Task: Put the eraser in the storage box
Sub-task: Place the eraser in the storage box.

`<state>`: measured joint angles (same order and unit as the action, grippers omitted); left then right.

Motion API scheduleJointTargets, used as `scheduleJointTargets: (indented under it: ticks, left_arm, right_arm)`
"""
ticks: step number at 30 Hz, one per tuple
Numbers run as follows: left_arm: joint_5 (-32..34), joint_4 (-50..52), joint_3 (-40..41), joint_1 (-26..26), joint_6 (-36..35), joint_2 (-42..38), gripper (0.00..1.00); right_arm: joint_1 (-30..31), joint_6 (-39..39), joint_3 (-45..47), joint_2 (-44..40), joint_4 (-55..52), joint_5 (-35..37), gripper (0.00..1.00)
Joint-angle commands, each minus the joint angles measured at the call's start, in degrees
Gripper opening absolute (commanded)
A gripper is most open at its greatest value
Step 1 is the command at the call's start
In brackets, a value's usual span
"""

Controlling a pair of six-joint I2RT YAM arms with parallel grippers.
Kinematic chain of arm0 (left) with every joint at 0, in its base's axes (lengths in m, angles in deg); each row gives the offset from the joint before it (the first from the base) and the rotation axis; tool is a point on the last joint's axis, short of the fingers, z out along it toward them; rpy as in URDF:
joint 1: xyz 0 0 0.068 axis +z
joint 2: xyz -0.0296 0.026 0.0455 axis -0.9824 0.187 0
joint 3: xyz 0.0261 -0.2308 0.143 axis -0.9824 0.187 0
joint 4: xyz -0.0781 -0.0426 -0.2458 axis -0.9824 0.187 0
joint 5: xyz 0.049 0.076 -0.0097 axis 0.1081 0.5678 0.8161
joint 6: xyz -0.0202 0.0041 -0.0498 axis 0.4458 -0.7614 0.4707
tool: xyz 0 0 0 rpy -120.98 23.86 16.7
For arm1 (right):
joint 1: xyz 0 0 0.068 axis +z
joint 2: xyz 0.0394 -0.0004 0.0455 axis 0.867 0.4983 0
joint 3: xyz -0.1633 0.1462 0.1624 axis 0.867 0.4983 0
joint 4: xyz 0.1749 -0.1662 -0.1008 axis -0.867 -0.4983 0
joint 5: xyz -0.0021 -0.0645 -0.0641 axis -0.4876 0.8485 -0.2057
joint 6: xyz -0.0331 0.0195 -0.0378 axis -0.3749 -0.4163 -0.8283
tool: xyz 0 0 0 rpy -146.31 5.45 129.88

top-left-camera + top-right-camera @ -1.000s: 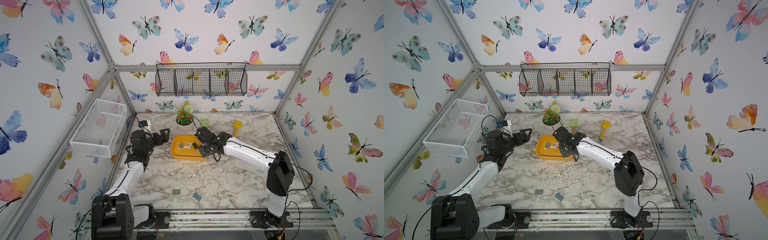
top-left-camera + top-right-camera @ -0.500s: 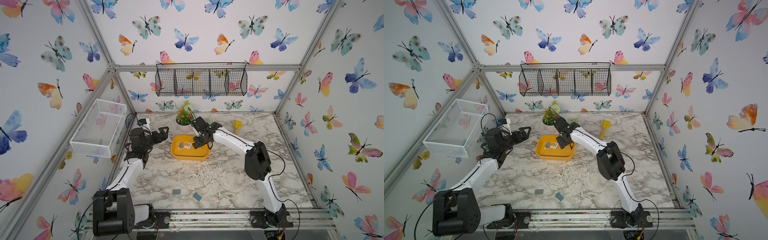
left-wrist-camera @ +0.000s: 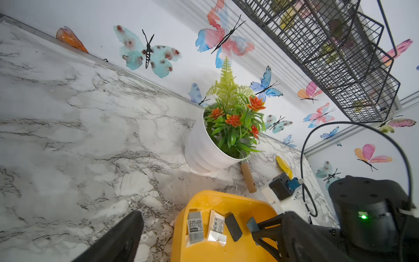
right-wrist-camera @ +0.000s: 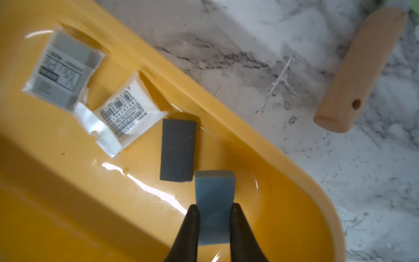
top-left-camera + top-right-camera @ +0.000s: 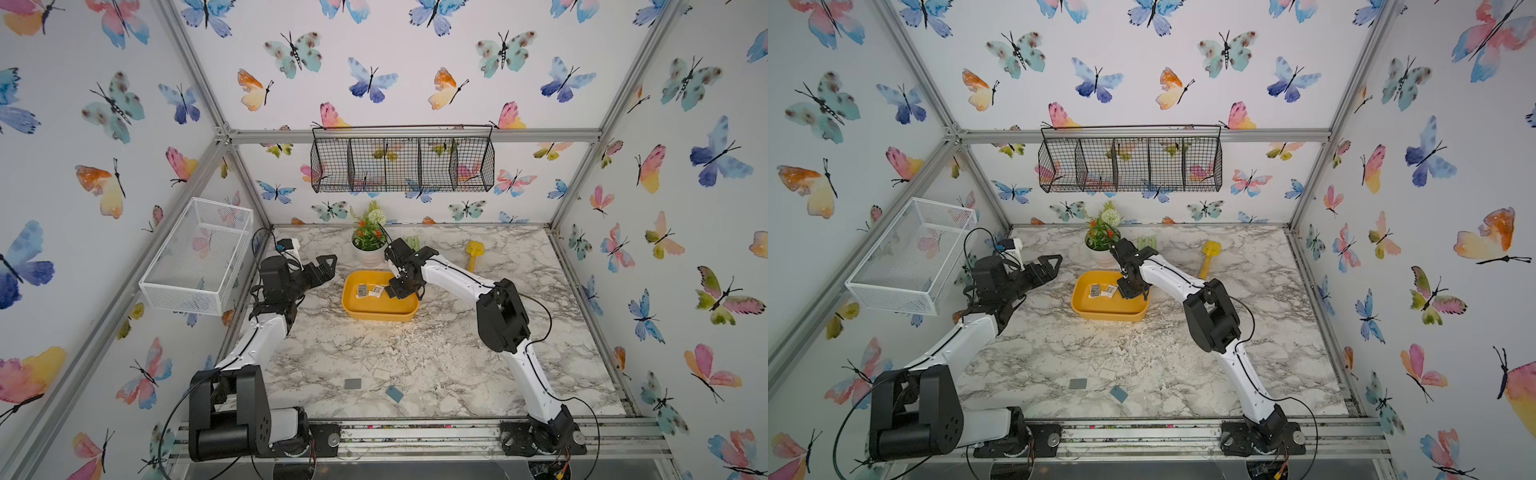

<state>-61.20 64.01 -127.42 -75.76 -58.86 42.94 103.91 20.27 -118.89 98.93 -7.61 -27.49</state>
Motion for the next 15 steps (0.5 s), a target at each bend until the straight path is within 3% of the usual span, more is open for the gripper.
scheduleJointTargets:
  ticks: [1,12,15]
  left_arm:
    - [-3.0,-1.8,-1.4,0.5,0.2,0.4,0.98]
    - [-3.9,-1.9,-1.4,0.8,-0.1,0.7,0.98]
    - [-4.0,-1.8,-1.4,0.9,0.0,0.8,0.98]
  right_arm:
    - [-0.5,-0.3,-1.8,0.9,-1.3,-0.3,0.18]
    - [-0.9,-0.1,-6.2,5.9,-2.8,0.5,0.19]
    - [-0.9,0.0,-7.2,6.4,-3.1,1.8,0.25]
